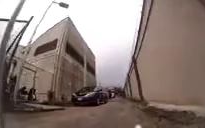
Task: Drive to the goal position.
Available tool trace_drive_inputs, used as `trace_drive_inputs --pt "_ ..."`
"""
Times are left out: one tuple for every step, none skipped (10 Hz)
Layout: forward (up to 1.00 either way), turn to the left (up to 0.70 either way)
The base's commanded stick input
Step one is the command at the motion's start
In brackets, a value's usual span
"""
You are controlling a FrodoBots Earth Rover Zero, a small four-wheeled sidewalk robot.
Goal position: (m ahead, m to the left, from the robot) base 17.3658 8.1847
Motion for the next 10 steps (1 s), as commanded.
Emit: trace_drive_inputs --pt "0.84 0.03" --pt "0.84 0.03" --pt "0.84 0.03" --pt "0.84 0.03" --pt "0.84 0.03" --pt "0.84 0.03" --pt "0.84 0.03" --pt "0.84 0.03" --pt "0.84 0.03" --pt "0.84 0.03"
